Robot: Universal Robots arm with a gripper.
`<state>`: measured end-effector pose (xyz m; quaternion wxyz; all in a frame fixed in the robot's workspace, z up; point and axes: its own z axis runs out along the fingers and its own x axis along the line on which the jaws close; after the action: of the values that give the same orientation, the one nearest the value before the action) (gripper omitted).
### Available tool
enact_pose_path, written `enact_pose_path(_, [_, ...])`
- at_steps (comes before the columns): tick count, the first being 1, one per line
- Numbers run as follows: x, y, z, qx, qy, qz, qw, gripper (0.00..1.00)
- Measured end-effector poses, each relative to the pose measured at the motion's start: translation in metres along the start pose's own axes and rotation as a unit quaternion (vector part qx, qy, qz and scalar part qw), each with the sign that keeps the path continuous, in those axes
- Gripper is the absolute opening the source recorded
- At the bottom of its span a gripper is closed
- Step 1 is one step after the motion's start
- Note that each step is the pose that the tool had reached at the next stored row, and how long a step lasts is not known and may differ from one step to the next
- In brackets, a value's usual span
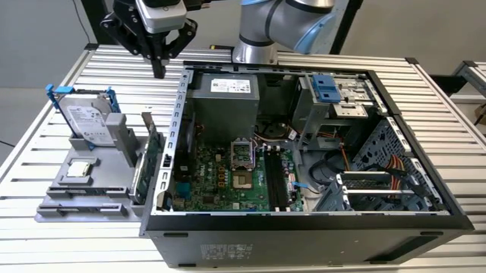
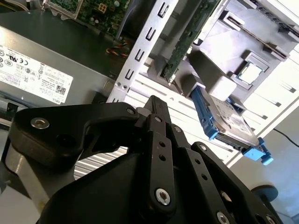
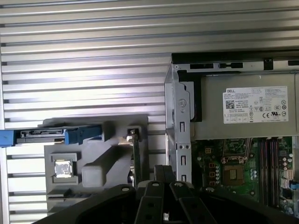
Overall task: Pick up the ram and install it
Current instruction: 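Reach for the ram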
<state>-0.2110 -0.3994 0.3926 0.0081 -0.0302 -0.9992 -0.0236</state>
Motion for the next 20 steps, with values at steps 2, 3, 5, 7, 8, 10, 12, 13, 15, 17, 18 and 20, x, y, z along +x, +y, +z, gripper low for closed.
enact_pose_path(2, [0.0023, -0.0002, 0.0001, 0.0000, 0.0000, 0.000, 1.0000, 0.00])
enact_pose_path(3, [0.0033, -0.0002, 0.0001, 0.0000, 0.0000, 0.000, 1.0000, 0.00])
enact_pose_path(5, [0.0052, -0.0003, 0.0001, 0.0000, 0.0000, 0.000, 1.0000, 0.00])
enact_pose_path(7, [0.0076, -0.0005, 0.0001, 0.0000, 0.0000, 0.000, 1.0000, 0.00])
enact_pose_path(8, [0.0090, -0.0005, 0.0002, 0.0000, 0.0000, 0.000, 1.0000, 0.00])
enact_pose_path(10, [0.0117, -0.0007, 0.0002, 0.0000, 0.0000, -0.001, 1.0000, 0.00])
enact_pose_path(12, [0.0143, -0.0009, 0.0002, 0.0000, 0.0000, -0.001, 1.0000, 0.00])
enact_pose_path(13, [0.0157, -0.0010, 0.0002, 0.0000, 0.0000, -0.001, 1.0000, 0.00])
enact_pose_path(15, [0.0183, -0.0011, 0.0003, 0.0000, 0.0000, -0.001, 1.0000, 0.00])
enact_pose_path(17, [0.0210, -0.0013, 0.0003, 0.0000, 0.0000, -0.001, 1.0000, 0.00])
enact_pose_path(18, [0.0222, -0.0014, 0.0004, 0.0000, 0.0000, -0.001, 1.0000, 0.00])
enact_pose_path(20, [0.0245, -0.0015, 0.0004, 0.0000, 0.0000, -0.001, 1.0000, 0.00])
